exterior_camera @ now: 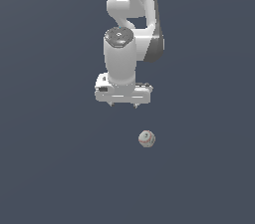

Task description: Pick up the object and move it to a goal position.

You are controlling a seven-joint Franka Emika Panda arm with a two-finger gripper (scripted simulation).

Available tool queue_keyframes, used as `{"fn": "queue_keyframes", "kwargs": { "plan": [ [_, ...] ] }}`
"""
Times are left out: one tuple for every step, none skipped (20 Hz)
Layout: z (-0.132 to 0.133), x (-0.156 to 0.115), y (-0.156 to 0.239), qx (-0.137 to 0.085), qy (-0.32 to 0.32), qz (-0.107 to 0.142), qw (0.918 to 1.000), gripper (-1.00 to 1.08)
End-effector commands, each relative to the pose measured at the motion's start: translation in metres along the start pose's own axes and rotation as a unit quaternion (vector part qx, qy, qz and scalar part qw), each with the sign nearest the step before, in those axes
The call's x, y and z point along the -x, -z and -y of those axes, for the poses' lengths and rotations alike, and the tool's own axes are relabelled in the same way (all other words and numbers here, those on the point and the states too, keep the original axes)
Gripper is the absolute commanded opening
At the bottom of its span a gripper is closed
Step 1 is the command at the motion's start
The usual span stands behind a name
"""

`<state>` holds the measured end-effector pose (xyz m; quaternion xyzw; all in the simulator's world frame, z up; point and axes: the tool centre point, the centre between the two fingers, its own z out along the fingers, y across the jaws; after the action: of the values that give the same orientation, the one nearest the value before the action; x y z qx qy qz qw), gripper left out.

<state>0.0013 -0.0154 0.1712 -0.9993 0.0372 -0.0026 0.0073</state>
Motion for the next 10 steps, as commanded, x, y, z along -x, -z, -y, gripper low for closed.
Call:
{"fn": "queue_keyframes", "kwargs": {
  "plan": [
    [0.0, 0.0, 0.0, 0.0, 0.0, 0.0, 1.0, 1.0],
    [0.001, 0.0, 0.0, 0.0, 0.0, 0.0, 1.0, 1.0],
    [0.003, 0.0, -0.001, -0.001, 0.002, 0.001, 1.0, 1.0],
    [0.007, 0.001, -0.001, -0.003, 0.004, 0.002, 1.0, 1.0],
    [0.012, 0.001, -0.003, -0.005, 0.008, 0.003, 1.0, 1.0],
    [0.018, 0.002, -0.004, -0.008, 0.013, 0.004, 0.9999, 1.0],
    [0.024, 0.003, -0.005, -0.01, 0.017, 0.006, 0.9998, 1.0],
    [0.029, 0.004, -0.006, -0.012, 0.021, 0.007, 0.9997, 1.0],
    [0.031, 0.004, -0.006, -0.013, 0.024, 0.007, 0.9996, 1.0],
    [0.033, 0.005, -0.007, -0.014, 0.026, 0.008, 0.9995, 1.0]
  ]
}}
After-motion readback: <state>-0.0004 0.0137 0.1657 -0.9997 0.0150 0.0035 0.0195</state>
